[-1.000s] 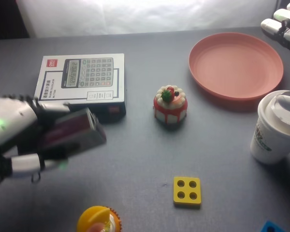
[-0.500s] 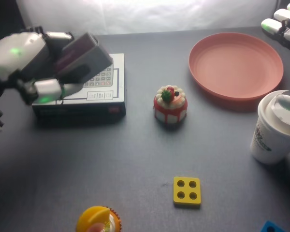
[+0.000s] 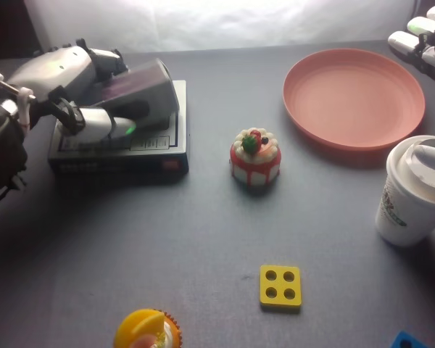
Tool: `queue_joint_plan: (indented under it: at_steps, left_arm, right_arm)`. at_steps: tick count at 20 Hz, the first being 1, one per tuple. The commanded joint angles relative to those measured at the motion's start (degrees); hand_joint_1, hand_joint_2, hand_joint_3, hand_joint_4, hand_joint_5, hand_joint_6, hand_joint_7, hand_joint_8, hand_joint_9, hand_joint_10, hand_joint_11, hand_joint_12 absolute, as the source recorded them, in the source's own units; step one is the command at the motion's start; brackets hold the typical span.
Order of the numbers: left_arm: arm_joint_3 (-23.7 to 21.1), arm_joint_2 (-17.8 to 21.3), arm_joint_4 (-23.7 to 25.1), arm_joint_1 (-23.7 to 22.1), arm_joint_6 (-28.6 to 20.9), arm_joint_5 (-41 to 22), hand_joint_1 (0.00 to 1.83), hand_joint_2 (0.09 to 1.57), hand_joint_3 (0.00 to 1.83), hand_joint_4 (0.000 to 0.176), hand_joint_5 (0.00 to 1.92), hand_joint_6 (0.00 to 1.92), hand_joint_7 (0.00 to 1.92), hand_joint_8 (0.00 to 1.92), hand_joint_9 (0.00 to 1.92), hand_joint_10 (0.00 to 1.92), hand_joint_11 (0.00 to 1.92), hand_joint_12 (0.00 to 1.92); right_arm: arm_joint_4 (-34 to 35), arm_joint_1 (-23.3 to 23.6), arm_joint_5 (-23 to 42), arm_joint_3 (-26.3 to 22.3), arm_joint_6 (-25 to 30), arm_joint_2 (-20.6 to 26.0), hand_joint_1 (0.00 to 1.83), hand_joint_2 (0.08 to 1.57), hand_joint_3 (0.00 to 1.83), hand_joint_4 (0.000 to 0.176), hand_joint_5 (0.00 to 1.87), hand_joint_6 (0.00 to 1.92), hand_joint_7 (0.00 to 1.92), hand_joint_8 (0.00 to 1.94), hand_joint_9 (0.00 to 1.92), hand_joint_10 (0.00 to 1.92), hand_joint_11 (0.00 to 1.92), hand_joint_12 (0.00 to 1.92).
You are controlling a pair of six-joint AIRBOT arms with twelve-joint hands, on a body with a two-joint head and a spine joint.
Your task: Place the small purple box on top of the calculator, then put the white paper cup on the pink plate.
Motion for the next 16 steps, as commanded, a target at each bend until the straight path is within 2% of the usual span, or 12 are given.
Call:
queue_joint_plan:
  at_steps: [1,2,3,6,7,8,10,11,12,13,14,16]
  left_arm:
    - [0.3,-0.1,-0.2,-0.9,0.6,-5.2,1.30,1.23,0.00,0.000,0.55,0.31,0.73,1.39,0.57,1.07,0.42,1.73]
    - [0.2,-0.1,-0.2,-0.9,0.7,-5.1,1.13,1.12,0.00,0.000,0.42,0.15,0.39,0.62,0.30,0.73,0.08,1.51]
    - [0.2,-0.1,-0.2,-0.9,0.7,-5.2,1.02,1.07,0.00,0.000,0.38,0.02,0.35,0.09,0.23,0.35,0.00,1.30]
    - [-0.7,0.4,0.2,-0.9,0.7,-6.6,0.96,1.06,0.00,0.000,0.28,0.00,0.19,0.00,0.12,0.10,0.00,1.09]
    - [-1.2,0.7,0.5,-0.9,0.7,-7.4,0.87,1.07,0.00,0.044,0.13,0.00,0.03,0.00,0.02,0.01,0.00,0.88]
    - [-2.1,1.4,1.0,-0.8,0.7,-8.6,0.76,1.05,0.00,0.081,0.05,0.00,0.01,0.00,0.00,0.00,0.00,0.84]
    - [-4.3,3.2,1.9,-0.8,0.7,-11.8,0.74,1.05,0.00,0.090,0.03,0.00,0.00,0.00,0.00,0.00,0.00,0.81]
    - [-5.8,4.4,2.7,-0.8,0.7,-14.0,0.73,1.00,0.00,0.126,0.01,0.00,0.00,0.00,0.00,0.00,0.00,0.30]
    - [-7.3,5.5,3.6,-0.8,0.7,-15.9,0.73,1.00,0.00,0.126,0.01,0.00,0.00,0.00,0.00,0.00,0.00,0.30]
    - [-8.7,6.6,4.5,-0.8,0.7,-17.9,0.71,0.99,0.00,0.153,0.00,0.00,0.00,0.00,0.00,0.00,0.00,0.06]
    - [-10.6,8.0,5.6,-0.6,0.7,-20.6,0.68,0.99,0.00,0.165,0.00,0.00,0.00,0.00,0.00,0.00,0.00,0.01]
    - [-13.9,10.5,7.5,0.2,0.7,-25.3,0.63,1.02,0.01,0.161,0.00,0.00,0.00,0.00,0.00,0.00,0.00,0.00]
  right_arm:
    - [-0.6,0.4,7.2,0.4,-0.1,-0.1,0.27,1.29,0.00,0.000,0.00,0.00,0.00,0.00,0.00,0.00,0.00,0.00]
    - [-0.6,0.4,7.2,0.4,-0.1,-0.1,0.25,1.29,0.00,0.000,0.00,0.00,0.00,0.00,0.00,0.00,0.00,0.00]
    - [-0.6,0.3,7.2,0.4,-0.1,-0.1,0.24,1.29,0.00,0.000,0.00,0.00,0.00,0.00,0.00,0.00,0.00,0.00]
    - [-0.6,0.3,7.2,0.3,-0.1,-0.1,0.24,1.28,0.00,0.000,0.00,0.00,0.00,0.00,0.00,0.00,0.00,0.00]
    - [-0.6,0.3,7.2,0.3,-0.1,-0.1,0.24,1.29,0.00,0.000,0.00,0.00,0.00,0.00,0.00,0.00,0.00,0.00]
    - [-0.5,0.3,7.2,0.3,-0.1,-0.1,0.23,1.29,0.00,0.000,0.00,0.00,0.00,0.00,0.00,0.00,0.00,0.00]
    - [-0.5,0.3,7.2,0.3,-0.1,0.0,0.23,1.29,0.00,0.000,0.00,0.00,0.00,0.00,0.00,0.00,0.00,0.00]
    - [-0.5,0.3,7.4,0.2,-0.1,0.0,0.23,1.27,0.00,0.000,0.00,0.00,0.00,0.00,0.00,0.00,0.00,0.00]
    - [-0.5,0.3,7.6,0.1,-0.1,0.1,0.23,1.27,0.00,0.000,0.00,0.00,0.00,0.00,0.00,0.00,0.00,0.00]
    - [-0.5,0.3,7.8,0.0,-0.1,0.1,0.24,1.27,0.00,0.000,0.00,0.00,0.00,0.00,0.00,0.00,0.00,0.00]
    - [-0.5,0.3,8.0,-0.2,-0.1,0.3,0.28,1.26,0.00,0.000,0.00,0.00,0.00,0.00,0.00,0.00,0.00,0.00]
    - [-0.6,0.2,8.2,-0.4,0.8,0.8,0.31,1.23,0.00,0.000,0.00,0.00,0.00,0.00,0.00,0.00,0.00,0.00]
